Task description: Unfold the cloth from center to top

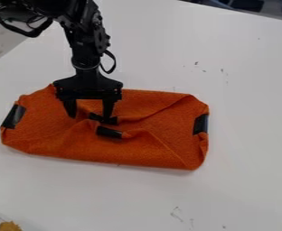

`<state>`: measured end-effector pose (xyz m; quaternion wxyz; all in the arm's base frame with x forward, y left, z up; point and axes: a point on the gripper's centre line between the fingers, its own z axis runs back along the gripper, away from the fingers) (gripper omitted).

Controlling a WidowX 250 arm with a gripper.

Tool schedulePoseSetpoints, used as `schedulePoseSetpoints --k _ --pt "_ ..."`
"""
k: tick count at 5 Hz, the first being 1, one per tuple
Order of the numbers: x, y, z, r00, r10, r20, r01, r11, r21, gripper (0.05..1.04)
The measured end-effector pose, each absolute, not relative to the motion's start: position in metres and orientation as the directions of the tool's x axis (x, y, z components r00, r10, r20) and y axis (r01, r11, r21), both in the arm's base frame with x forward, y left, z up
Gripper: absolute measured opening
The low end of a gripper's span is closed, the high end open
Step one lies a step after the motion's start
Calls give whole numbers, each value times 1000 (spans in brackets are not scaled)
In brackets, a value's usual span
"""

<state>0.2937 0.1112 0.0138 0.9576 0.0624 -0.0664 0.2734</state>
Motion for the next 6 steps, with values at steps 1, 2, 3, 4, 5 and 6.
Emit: schedulePoseSetpoints --k 1,2,3,4,5,6 --pt "294 109 12 842 513 167 -529 846 69 692" --pt "294 108 11 843 512 165 -527 847 69 396" --pt "292 110 14 843 513 162 -530 844 85 190" --pt "300 107 38 853 482 202 -509 852 117 73" --pt "328 111 71 847 476 236 -508 856 98 54" --pt "362 123 61 863 471 181 -483 875 27 54"
